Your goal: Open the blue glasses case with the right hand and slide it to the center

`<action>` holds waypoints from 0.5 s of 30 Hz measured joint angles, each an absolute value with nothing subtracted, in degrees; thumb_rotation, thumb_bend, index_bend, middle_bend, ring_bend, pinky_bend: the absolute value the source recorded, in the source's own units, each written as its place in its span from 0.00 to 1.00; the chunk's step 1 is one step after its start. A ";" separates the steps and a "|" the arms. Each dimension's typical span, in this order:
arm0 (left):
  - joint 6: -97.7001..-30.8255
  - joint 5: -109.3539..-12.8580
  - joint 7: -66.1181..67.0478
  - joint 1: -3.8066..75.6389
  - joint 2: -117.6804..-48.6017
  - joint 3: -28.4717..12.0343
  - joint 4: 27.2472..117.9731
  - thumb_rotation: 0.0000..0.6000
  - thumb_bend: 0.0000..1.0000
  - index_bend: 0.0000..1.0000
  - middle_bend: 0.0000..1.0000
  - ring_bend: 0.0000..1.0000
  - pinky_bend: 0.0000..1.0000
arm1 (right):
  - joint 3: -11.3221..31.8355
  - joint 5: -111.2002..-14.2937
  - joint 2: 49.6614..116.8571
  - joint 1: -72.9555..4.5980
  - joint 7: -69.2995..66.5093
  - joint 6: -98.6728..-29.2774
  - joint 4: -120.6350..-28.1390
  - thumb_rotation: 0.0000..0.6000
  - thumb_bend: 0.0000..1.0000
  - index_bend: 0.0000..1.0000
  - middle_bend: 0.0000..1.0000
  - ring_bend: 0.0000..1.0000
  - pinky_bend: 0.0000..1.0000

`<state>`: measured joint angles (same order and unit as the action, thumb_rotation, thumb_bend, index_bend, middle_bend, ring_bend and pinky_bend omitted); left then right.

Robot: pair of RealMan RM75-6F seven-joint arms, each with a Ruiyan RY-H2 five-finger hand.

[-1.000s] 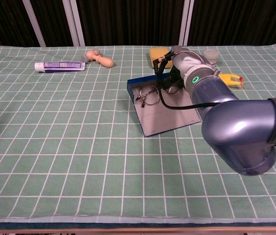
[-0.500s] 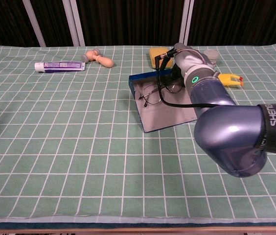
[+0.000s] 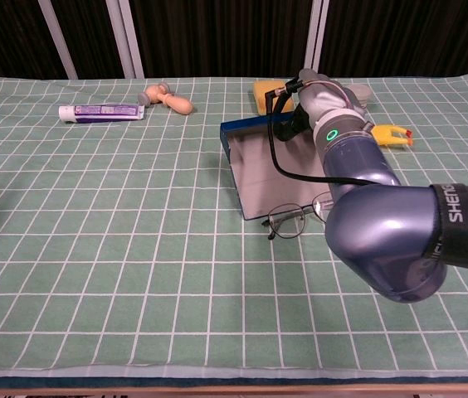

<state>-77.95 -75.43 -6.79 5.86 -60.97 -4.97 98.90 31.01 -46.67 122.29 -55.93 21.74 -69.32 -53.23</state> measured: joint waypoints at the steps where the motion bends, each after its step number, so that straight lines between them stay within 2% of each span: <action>1: -77.95 -75.42 -6.78 5.87 -60.98 -4.98 98.90 1.00 0.00 0.00 0.00 0.00 0.00 | 31.03 -46.79 122.35 -55.97 21.76 -69.21 -53.08 1.00 0.49 0.55 0.92 0.99 1.00; 15: -77.59 -74.95 -7.05 6.00 -60.96 -5.14 98.85 1.00 0.00 0.00 0.00 0.00 0.00 | 34.31 -46.99 124.17 -60.93 21.83 -65.03 -45.98 1.00 0.49 0.55 0.92 0.99 1.00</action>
<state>-77.59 -74.95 -7.05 6.00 -60.96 -5.14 98.85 34.31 -46.99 124.17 -60.93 21.83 -65.03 -45.98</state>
